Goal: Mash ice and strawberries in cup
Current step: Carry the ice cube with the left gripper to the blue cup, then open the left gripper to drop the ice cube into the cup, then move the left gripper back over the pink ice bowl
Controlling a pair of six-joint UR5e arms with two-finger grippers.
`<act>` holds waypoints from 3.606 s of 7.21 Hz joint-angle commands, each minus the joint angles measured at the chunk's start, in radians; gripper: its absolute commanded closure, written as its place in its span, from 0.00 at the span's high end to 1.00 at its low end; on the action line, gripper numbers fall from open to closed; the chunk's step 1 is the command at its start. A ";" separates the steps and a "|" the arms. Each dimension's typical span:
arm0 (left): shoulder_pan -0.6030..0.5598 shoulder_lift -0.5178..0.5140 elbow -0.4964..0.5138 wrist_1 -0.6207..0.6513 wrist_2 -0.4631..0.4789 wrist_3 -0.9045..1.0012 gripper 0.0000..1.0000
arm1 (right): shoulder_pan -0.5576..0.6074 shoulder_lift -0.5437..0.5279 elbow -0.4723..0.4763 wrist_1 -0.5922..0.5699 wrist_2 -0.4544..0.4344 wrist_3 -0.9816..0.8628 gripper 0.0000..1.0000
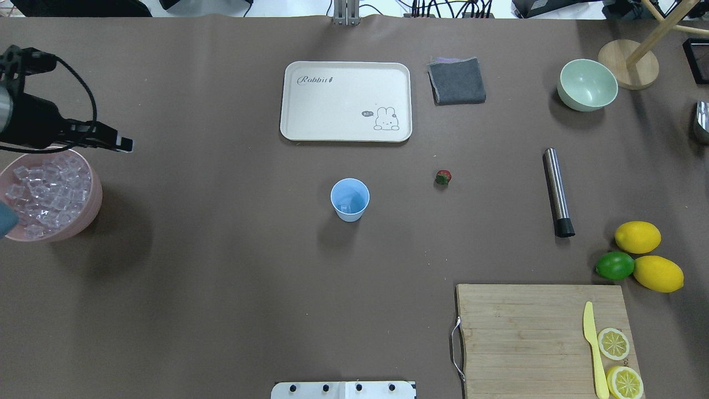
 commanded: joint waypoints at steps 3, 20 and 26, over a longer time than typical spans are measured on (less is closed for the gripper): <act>0.342 -0.298 0.131 0.009 0.437 -0.245 0.00 | 0.002 -0.002 -0.003 0.000 0.001 0.000 1.00; 0.484 -0.277 0.068 0.057 0.672 -0.166 0.99 | 0.000 0.000 -0.021 0.000 0.020 0.009 1.00; 0.165 -0.038 -0.252 0.600 0.273 0.377 1.00 | 0.000 0.000 -0.023 0.006 0.018 -0.003 1.00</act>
